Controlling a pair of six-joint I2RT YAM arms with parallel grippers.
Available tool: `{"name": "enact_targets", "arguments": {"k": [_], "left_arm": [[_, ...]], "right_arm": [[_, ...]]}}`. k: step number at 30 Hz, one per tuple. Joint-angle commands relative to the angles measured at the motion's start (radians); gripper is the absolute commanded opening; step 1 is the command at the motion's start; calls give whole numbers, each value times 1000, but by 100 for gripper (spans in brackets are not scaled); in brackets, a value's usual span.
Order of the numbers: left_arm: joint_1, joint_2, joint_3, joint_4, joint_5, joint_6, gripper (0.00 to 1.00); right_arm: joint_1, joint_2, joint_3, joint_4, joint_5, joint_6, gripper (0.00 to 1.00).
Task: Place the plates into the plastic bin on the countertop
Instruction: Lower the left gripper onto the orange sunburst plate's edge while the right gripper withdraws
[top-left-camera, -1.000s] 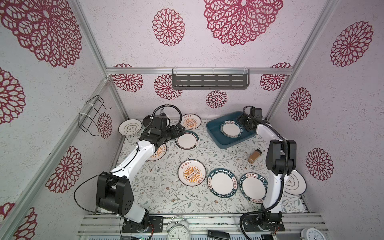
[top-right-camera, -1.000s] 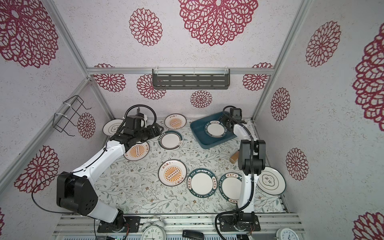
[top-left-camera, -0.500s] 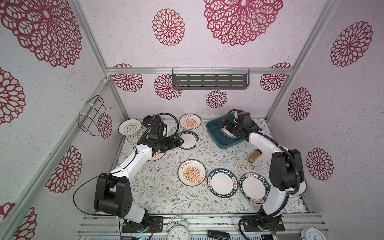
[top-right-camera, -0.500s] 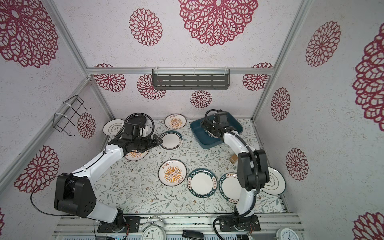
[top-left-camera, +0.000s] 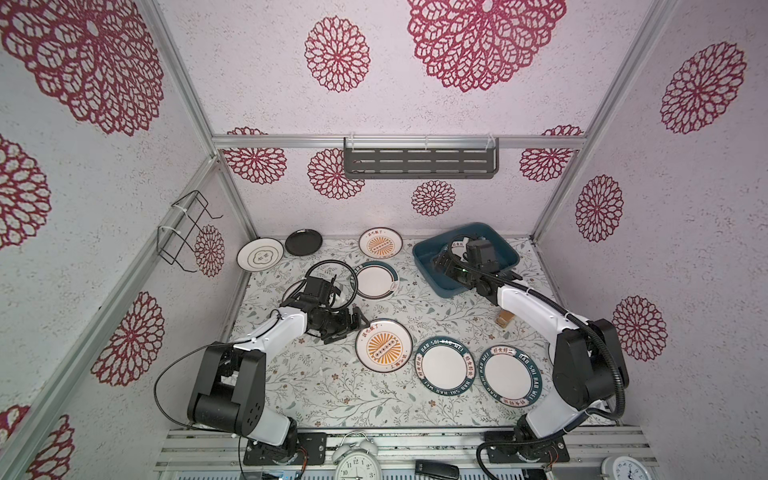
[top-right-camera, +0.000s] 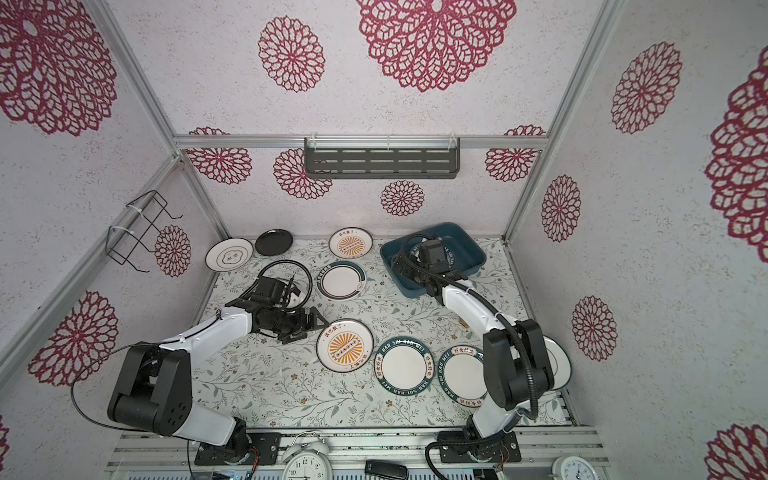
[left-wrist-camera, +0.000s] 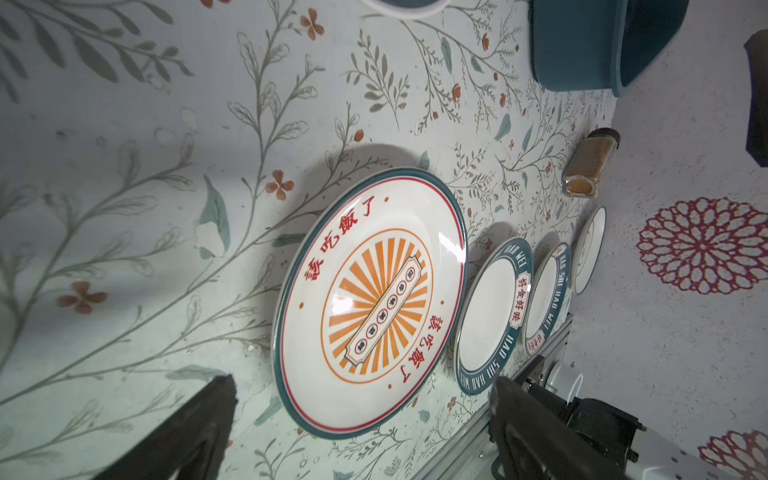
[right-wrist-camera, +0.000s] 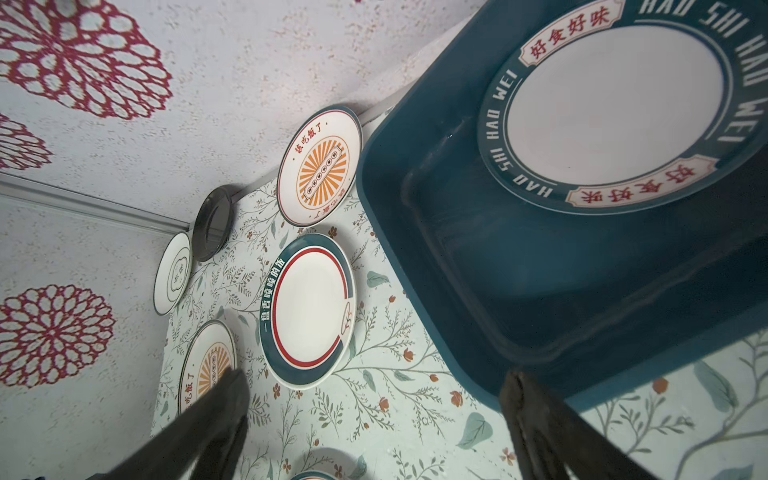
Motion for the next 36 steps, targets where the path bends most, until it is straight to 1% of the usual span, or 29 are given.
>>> {"name": "enact_targets", "arguments": {"k": [1,5,9,12,15,17,22,31,33,36], "left_arm": [[9,34,-29,47,68,38,94],[10,74,-45,86,75,26,88],[16,108,-66,151,74,-12,84],[17,134,-87,205,86,-35,77],[18,163,-83,215,88,-35,70],[18,181,-83,228,87,-40,69],[21,225,-82,260,90,-56,61],[31,266,-77,273,70,-71,30],[33,267,-75,278,70,-76,25],[35,261,-61,267,75,-78,8]], "right_arm": [[9,-70,-7,12,61,24,99],[11,-99,-18,-1,82,29,99],[11,-116,-18,-20,104,24,99],[11,-126,-19,-32,120,20,99],[11,-132,-21,-35,133,17,99],[10,-136,-21,-37,143,15,99],[9,-146,-19,-47,163,2,99],[-1,-147,-10,-62,131,-7,99],[-7,-150,-11,-55,121,-5,99],[-24,-154,-13,-51,106,0,99]]}}
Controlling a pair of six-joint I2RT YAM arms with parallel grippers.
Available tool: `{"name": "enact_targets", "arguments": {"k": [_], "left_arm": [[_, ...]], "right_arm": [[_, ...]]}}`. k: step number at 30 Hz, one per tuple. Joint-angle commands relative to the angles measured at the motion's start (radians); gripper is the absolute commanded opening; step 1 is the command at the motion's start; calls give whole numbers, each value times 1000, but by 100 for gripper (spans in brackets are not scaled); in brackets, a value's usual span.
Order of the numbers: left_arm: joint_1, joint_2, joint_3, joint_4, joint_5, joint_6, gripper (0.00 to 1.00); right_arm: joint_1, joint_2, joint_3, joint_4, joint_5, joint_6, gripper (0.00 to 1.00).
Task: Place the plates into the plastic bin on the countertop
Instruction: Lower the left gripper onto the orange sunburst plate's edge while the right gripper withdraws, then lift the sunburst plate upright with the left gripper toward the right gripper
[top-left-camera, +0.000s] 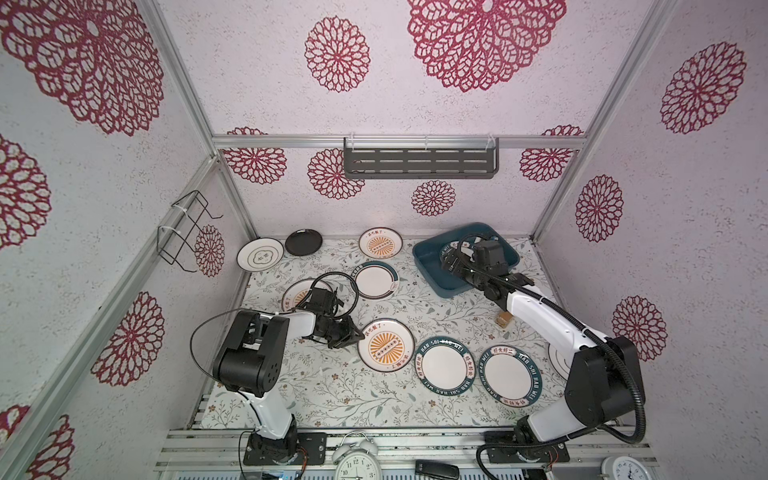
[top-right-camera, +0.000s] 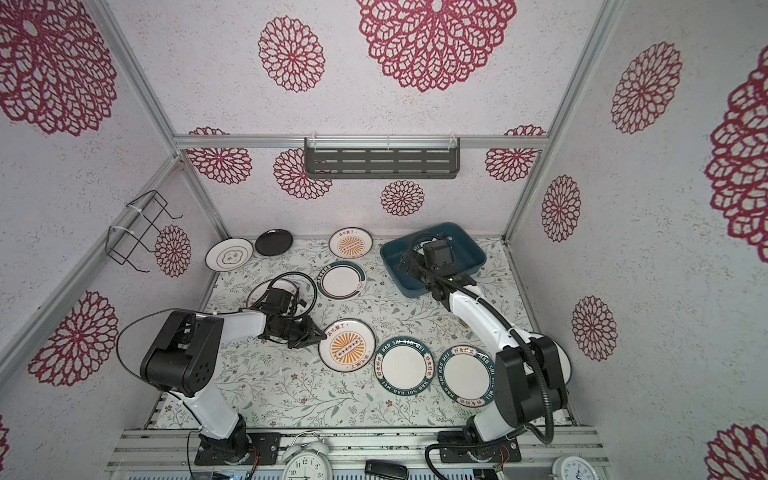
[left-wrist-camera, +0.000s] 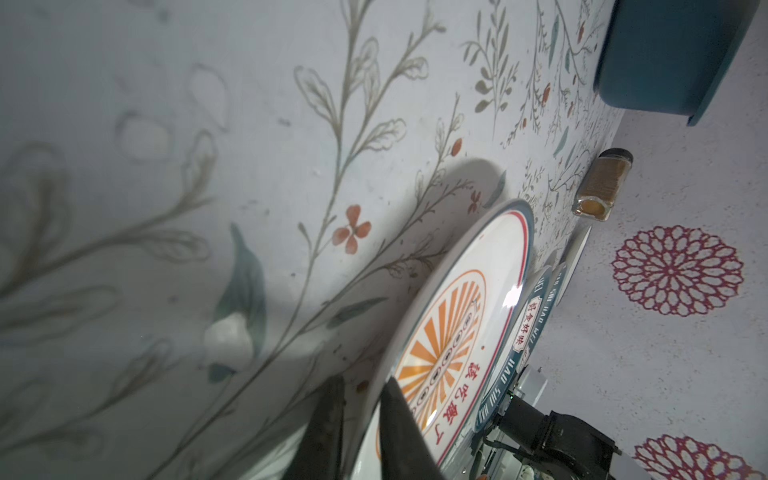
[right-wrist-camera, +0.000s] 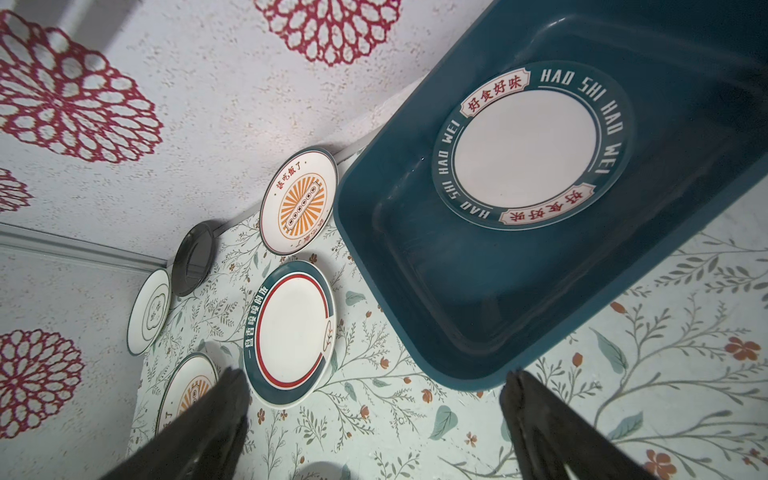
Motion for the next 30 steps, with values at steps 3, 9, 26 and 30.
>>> {"name": "enact_targets", "arguments": {"k": [3,9,26,30], "left_arm": [[6,-2,27,-18,-45,-5,0],[6,-38,100,-106,-35,22,0],[8,-98,518,-330,-82,26,0],[6,-57,623,-295,-98,-15,0]], "right_arm": [[-40,-61,0,23,-37,14,99],[-88,-70,-12,53,-94,34,99],[-176,5,41,119,-310,64,99],[-177,47,58,164,-398,73,99]]}}
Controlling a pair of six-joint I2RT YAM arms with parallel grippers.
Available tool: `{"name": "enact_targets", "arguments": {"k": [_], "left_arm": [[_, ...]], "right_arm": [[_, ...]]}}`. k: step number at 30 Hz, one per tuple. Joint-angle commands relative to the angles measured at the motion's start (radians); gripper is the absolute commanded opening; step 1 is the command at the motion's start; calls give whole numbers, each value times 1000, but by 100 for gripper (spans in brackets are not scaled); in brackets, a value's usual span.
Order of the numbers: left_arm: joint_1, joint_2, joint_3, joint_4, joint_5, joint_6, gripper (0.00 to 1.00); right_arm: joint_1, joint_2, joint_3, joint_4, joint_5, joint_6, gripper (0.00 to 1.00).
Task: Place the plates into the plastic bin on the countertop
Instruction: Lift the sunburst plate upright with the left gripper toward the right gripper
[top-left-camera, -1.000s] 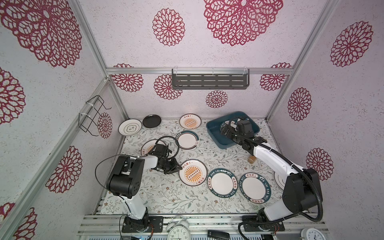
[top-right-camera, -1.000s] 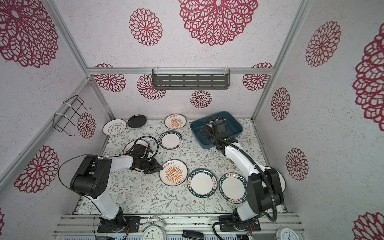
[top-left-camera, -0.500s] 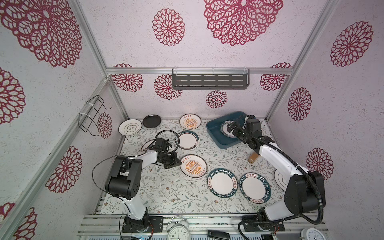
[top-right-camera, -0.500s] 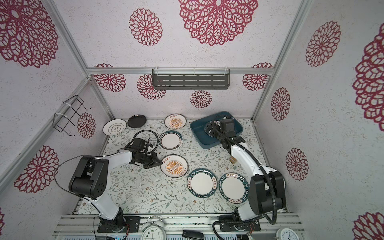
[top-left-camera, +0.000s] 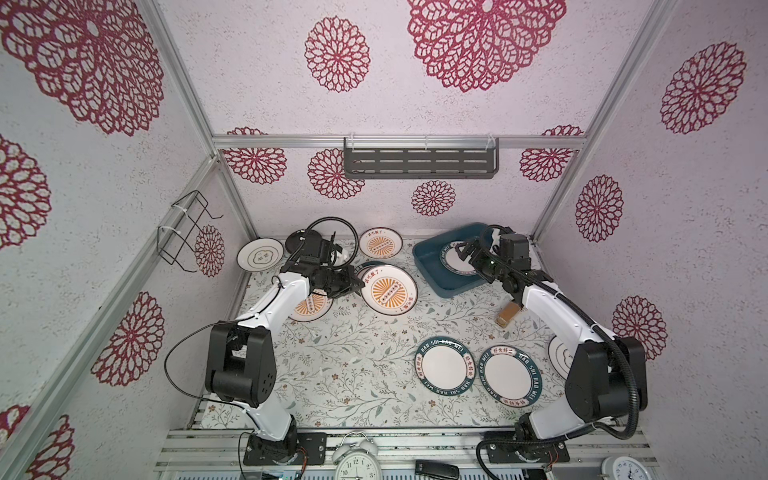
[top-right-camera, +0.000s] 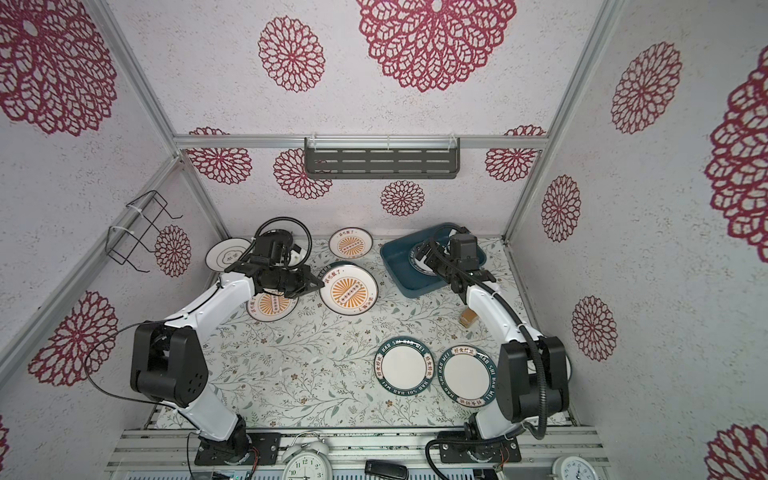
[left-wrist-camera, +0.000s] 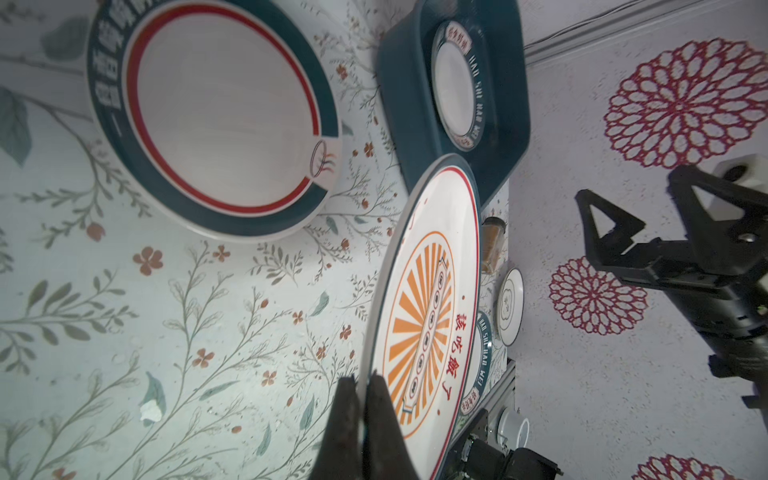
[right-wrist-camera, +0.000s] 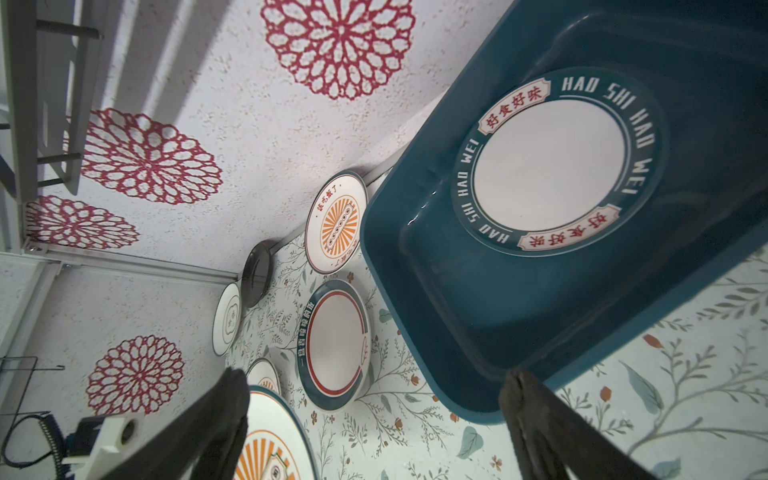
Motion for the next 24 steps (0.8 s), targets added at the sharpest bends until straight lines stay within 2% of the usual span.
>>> {"name": "enact_targets", "arguments": {"k": [1,5,12,16,24], "left_arm": [[4,30,84,50,-4,-44,0],[-2,73,155,128,-26,-100,0],[-22,177,271,176,-23,-147,0],[-44,212,314,185,-21,-154,0],[-53,246,339,262,8,-202,0]], "right_arm": [[-4,28,43,79,-120,27,99],[1,79,54,126,-243,64,98],[37,122,47,247,-316,115,92],[65,170,76,272,-344,137,88],[88,232,93,273,-329,158,79]]}}
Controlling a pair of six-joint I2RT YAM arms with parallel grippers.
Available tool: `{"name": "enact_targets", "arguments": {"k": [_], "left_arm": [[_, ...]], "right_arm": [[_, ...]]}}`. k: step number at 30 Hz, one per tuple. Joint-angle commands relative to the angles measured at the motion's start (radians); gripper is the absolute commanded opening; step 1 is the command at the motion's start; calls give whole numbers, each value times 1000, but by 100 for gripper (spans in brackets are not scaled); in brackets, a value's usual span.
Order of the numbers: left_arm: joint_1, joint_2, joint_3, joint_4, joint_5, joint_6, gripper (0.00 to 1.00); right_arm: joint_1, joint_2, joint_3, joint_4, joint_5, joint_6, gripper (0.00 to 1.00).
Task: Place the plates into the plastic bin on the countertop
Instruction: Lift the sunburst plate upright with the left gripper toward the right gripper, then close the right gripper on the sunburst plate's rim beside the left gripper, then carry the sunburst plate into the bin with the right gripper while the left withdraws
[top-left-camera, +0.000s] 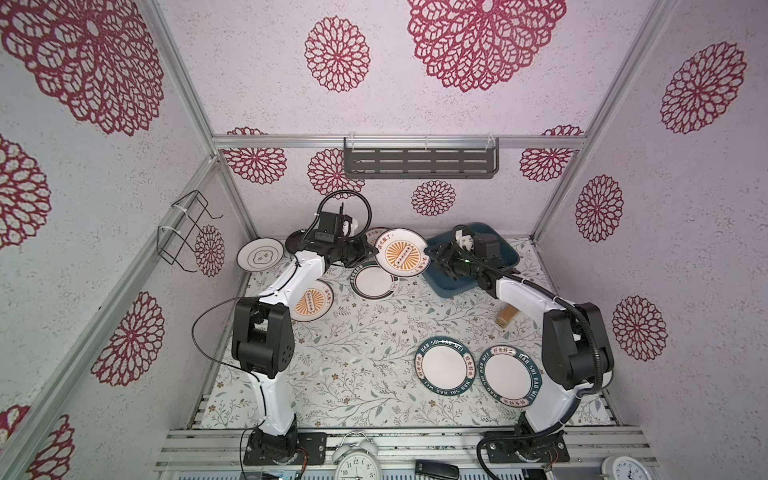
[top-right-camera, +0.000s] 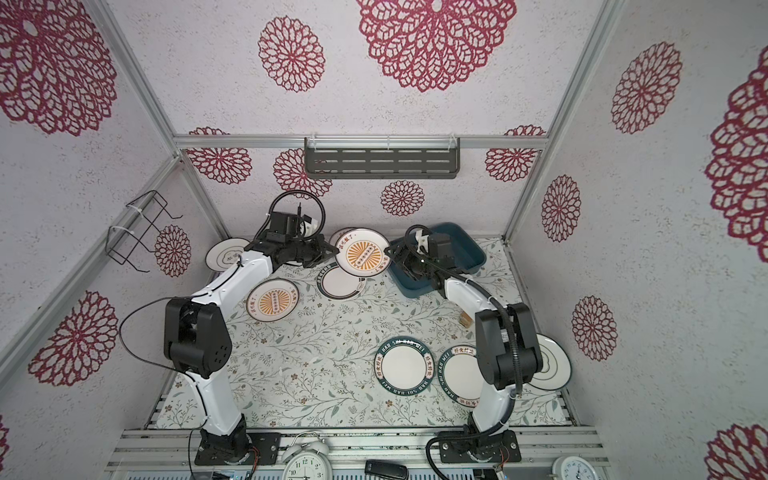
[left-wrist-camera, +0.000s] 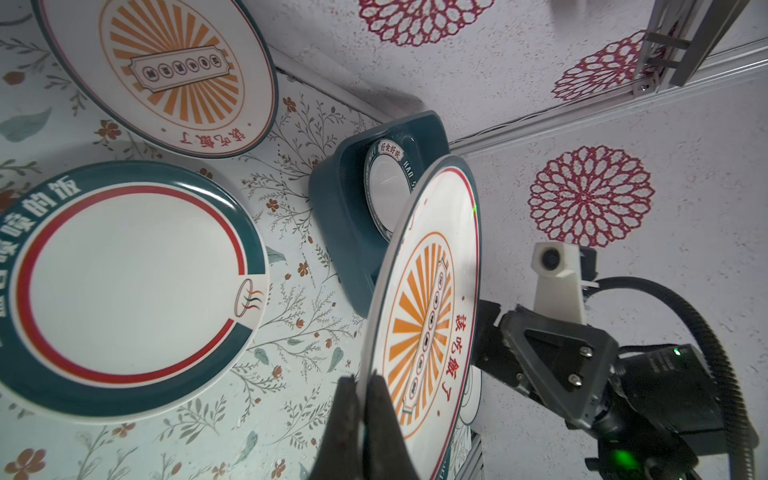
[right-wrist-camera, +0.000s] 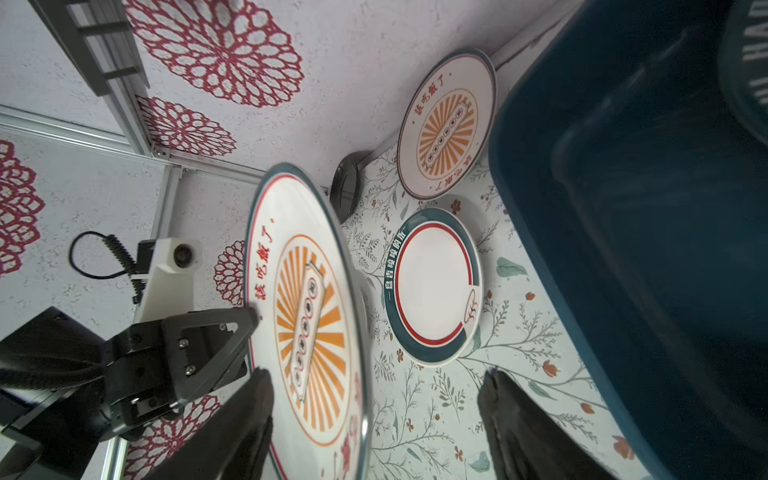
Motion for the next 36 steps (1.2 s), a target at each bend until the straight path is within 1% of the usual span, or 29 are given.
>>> {"name": "enact_targets", "arguments": {"k": [1,3,7,8,9,12,19,22,28,30,33,36], "left_arm": [[-2,16,42,95,43,-28,0],[-4,21,50,102,59,-35,0],[-14,21,54,109,58,-39,0],[-19,22,55,113,54,-42,0],[-21,60,56,115,53,-43,0],[-24,65,59,117,42,-48,0],[-24,64,49,111,38,-41,0],[-24,69,54,116,44,-38,0],[-24,79,50,148,47,-54,0],[-23,85,54,150,52,-54,0],[-24,88,59,148,63,-54,0],[-23,84,58,149,66,-53,8]], "right_arm": [[-5,7,45,41,-24,20,77],[-2,23,61,43,-39,25,71],[2,35,60,70,-38,45,63],[2,37,53,87,-38,57,60],[2,37,45,106,-38,71,56],[2,42,37,122,-37,89,43],[2,34,23,89,6,80,24],[2,33,17,77,6,75,15],[1,12,19,-11,45,24,11],[2,8,19,-27,52,19,5],[2,8,19,-29,56,26,0],[2,8,14,-22,68,46,0]]}}
